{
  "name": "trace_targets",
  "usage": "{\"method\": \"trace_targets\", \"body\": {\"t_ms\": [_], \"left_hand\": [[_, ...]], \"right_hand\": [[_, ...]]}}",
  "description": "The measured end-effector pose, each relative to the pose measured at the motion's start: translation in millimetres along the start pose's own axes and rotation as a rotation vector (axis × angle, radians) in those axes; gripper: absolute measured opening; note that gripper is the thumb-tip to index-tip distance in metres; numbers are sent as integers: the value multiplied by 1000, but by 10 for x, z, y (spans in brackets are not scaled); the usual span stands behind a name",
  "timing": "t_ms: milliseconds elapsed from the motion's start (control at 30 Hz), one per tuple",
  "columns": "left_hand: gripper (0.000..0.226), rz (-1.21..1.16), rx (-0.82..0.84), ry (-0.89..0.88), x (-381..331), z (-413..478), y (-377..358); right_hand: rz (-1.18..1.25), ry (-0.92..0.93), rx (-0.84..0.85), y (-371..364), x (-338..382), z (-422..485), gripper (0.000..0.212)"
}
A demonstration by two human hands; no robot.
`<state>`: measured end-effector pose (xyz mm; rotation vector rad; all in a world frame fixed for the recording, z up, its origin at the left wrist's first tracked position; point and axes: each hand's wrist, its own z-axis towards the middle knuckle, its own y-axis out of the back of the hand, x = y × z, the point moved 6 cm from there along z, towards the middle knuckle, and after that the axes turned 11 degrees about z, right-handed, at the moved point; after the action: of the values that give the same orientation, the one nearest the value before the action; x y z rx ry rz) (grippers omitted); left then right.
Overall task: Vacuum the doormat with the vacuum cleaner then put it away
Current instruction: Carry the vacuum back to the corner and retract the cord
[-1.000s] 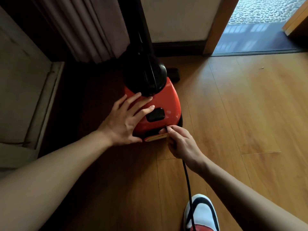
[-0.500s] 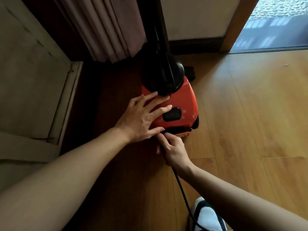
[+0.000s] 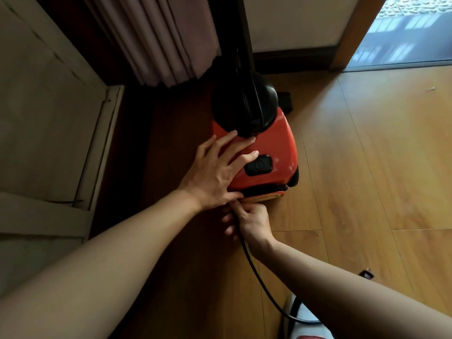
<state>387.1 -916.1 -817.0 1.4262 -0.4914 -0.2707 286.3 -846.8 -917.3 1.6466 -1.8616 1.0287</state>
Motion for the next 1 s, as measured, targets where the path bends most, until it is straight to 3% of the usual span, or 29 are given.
{"method": "trace_targets", "body": {"t_ms": [433,667,867,1000], "left_hand": [[111,44,-13,1,-43,-21,-66],[113,61,-28,11,-74,-22,-92],[113,57,-39,4,-68,-27,-108],[117,58,-34,7,-86,-32,-126]], "right_hand": [[-101,-5,24,293,-178,246,33],[-332,116,-204,705,-86,328,35],[-591,229,-120,1069,131,358,14],[-919,345,-125,1260,292,401,27]]}}
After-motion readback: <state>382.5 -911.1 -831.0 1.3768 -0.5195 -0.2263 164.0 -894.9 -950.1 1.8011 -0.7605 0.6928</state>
